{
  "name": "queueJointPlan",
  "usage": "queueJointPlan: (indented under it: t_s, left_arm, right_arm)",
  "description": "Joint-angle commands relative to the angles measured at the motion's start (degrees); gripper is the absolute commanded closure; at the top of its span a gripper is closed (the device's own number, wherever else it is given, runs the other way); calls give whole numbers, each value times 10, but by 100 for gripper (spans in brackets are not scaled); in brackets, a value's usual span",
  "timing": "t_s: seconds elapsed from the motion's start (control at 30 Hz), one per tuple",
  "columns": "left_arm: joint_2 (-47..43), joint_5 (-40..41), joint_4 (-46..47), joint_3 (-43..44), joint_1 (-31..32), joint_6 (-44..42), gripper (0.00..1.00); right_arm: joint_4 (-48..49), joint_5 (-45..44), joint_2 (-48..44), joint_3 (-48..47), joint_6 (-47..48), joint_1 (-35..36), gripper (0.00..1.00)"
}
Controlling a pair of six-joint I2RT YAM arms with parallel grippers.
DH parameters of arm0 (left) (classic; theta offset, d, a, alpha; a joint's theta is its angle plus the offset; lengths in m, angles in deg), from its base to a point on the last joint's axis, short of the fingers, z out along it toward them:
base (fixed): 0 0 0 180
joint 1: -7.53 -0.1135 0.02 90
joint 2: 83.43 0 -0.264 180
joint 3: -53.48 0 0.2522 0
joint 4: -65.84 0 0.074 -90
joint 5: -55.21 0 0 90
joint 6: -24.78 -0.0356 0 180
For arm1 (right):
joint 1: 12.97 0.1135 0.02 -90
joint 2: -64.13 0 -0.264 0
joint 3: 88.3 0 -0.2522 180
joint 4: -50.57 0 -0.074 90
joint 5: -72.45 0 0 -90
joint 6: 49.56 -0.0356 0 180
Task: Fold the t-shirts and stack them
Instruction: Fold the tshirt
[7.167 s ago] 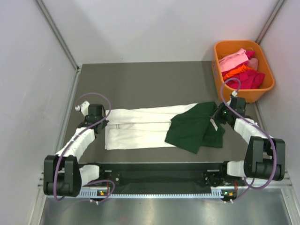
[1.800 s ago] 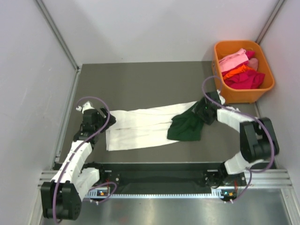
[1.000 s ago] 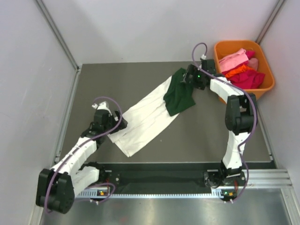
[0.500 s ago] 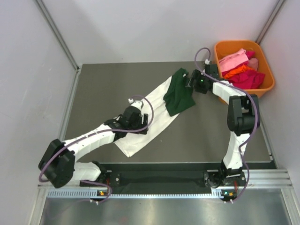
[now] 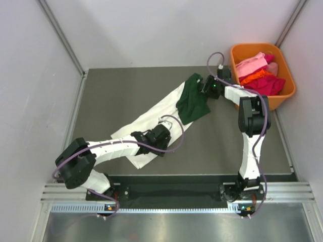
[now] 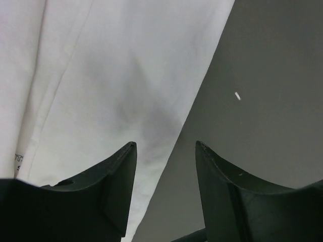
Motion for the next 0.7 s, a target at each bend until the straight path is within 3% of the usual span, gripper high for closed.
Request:
queueJointPlan:
  t_s: [0.0,0.1,0.23,0.33,0.37,0.4,0.5,0.67]
  left_arm:
    - [17,20,-20,21,9,-7,45]
    - [50,37,-35,29,11,1,46]
    - [91,47,-41,33,11,15,60]
    - [109,39,-43,38,11,17,77]
    - [113,33,-43,41,11,17,92]
    - [116,21,-44,43,11,19,99]
    - [122,-13,-34,49,11,35,100]
    - [136,-143,38,55,22,96,100]
  right_arm:
    - [6,-9,30,-33,0,-2,43]
    - [5,-9,41,-47,-1,-1,49]
    - [5,-11,51,-66,-3,-1,57]
    - [2,-9,59,-80,-2,-1,63]
    - [-1,-8,61,-86,-2,0,66]
    - [-3,-6,68,-91,-1,1,69]
    - [-23,-2,89,-129,1,2,75]
    - [-66,29,132,-219,7,0,76]
